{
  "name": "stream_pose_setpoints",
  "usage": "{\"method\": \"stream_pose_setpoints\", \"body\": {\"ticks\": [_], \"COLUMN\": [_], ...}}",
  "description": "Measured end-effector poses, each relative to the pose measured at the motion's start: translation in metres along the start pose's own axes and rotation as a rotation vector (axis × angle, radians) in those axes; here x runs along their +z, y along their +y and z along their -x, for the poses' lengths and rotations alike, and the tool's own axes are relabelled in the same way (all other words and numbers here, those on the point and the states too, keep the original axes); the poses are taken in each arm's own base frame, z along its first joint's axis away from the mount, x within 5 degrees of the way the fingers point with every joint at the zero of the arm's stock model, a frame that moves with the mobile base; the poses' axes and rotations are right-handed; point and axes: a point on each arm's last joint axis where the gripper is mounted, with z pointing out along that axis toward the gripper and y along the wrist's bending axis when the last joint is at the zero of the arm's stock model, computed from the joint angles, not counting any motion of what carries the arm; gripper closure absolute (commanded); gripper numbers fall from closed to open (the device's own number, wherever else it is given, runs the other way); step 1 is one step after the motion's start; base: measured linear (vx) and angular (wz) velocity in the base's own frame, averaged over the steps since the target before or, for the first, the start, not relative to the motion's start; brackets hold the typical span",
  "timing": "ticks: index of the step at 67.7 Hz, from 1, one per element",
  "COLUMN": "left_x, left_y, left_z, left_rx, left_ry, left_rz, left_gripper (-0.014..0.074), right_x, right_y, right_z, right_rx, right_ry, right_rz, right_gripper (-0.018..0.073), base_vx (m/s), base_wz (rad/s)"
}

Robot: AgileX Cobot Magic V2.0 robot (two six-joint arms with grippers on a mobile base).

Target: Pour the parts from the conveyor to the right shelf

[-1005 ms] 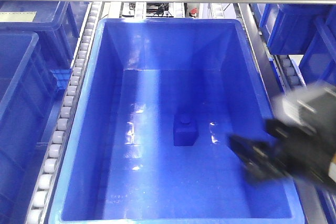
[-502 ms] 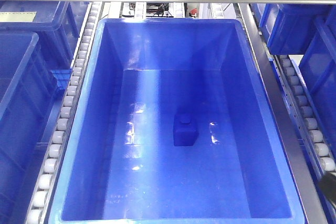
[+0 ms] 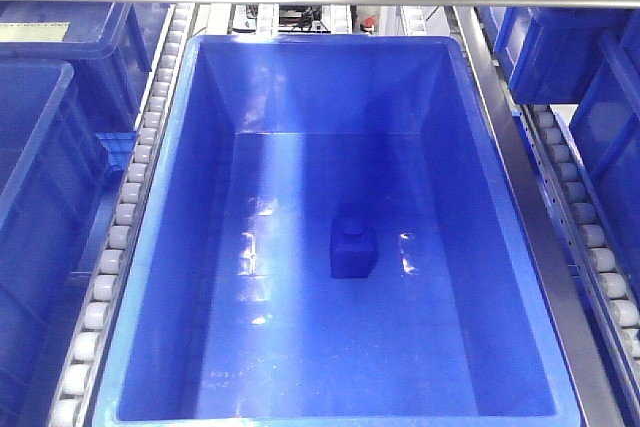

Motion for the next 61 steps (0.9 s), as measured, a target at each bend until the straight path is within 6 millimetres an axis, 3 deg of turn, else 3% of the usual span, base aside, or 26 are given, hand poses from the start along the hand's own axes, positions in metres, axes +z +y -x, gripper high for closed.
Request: {"method": "stream_pose_setpoints", "body": {"ticks": [41, 61], "left_x": [0.0, 0.0], "left_y": [0.0, 0.0], "left_z": [0.0, 0.0], "left_rx": [0.0, 0.0], "left_ry": [0.0, 0.0], "left_rz": [0.0, 0.0], "left_gripper": [0.0603, 0.0603], "right_x": [0.0, -0.001], "right_y": [0.0, -0.011], "right_z": [0.0, 0.001], "right_rx": [0.001, 0.125], "right_ry": [0.0, -0.028], "right_rz": [-0.007, -0.272], "right_gripper": [0.0568, 0.0568], "base_vx": [0.0, 0.0], "base_wz": [0.0, 0.0]}}
